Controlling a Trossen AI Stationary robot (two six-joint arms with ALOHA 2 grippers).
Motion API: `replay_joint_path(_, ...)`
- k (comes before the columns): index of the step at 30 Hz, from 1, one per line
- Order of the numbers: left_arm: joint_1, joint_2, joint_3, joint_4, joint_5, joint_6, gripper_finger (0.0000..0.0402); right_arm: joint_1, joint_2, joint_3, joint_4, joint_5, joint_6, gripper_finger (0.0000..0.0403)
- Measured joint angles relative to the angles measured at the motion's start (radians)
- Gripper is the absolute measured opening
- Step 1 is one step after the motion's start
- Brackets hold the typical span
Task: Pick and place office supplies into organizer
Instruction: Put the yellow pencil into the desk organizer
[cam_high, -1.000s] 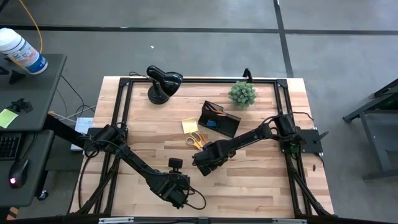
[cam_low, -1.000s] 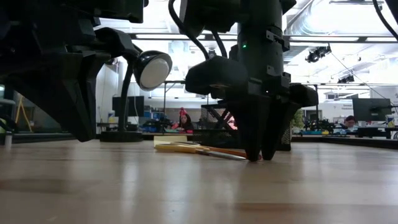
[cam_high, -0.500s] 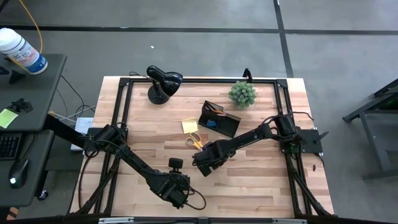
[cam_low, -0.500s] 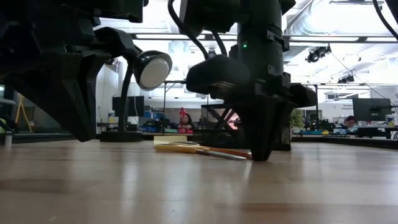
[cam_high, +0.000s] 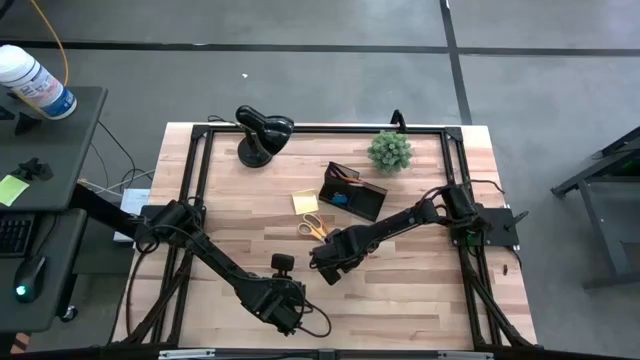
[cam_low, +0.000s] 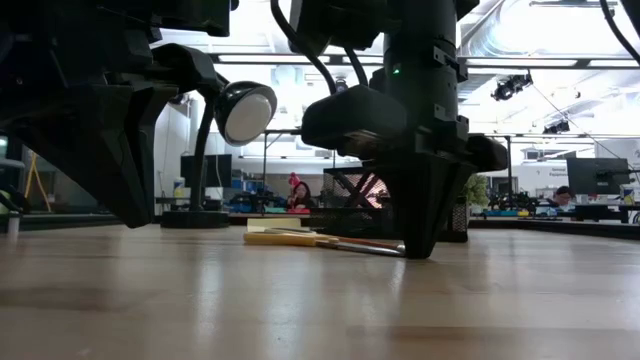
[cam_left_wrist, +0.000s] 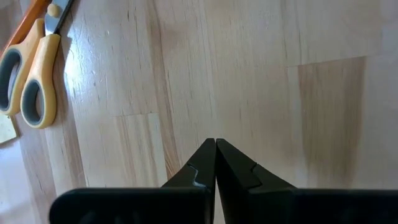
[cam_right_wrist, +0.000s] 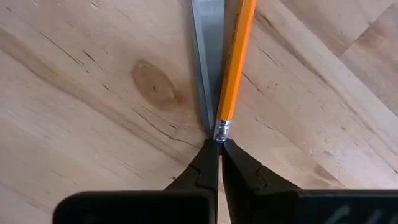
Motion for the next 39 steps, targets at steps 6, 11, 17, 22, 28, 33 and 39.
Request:
replay_joint_path(6, 0.0, 0.0, 0.0, 0.0, 0.0, -0.001, 0.0, 0.0, -0.023, -0.004, -0.033, 0.044, -0.001, 0.0002)
replay_joint_path(11, 0.0, 0.0, 0.0, 0.0, 0.0, -0.001, 0.0001, -0.002, -0.032, -0.004, -0.074, 0.05, -0.003, 0.0001)
replay_joint_path(17, 0.0, 0.0, 0.0, 0.0, 0.0, -0.002, 0.0001, 0.017, -0.034, 0.049, -0.118, 0.039, -0.039, 0.0)
replay_joint_path(22, 0.0, 0.0, 0.0, 0.0, 0.0, -0.002, 0.0001, 0.034, -0.037, 0.171, -0.263, 0.09, -0.094, 0.0)
replay_joint_path(28, 0.0, 0.0, 0.0, 0.0, -0.015, -0.003, 0.0001, 0.026, -0.038, 0.292, -0.385, 0.137, -0.165, 0.0)
replay_joint_path(33, 0.0, 0.0, 0.0, 0.0, -0.017, -0.003, 0.0001, -0.005, -0.038, 0.409, -0.503, 0.158, -0.221, 0.0)
replay_joint_path(39, -0.002, 0.0, 0.0, 0.001, -0.016, -0.004, 0.0001, -0.085, -0.068, 0.577, -0.671, 0.108, -0.363, 0.0)
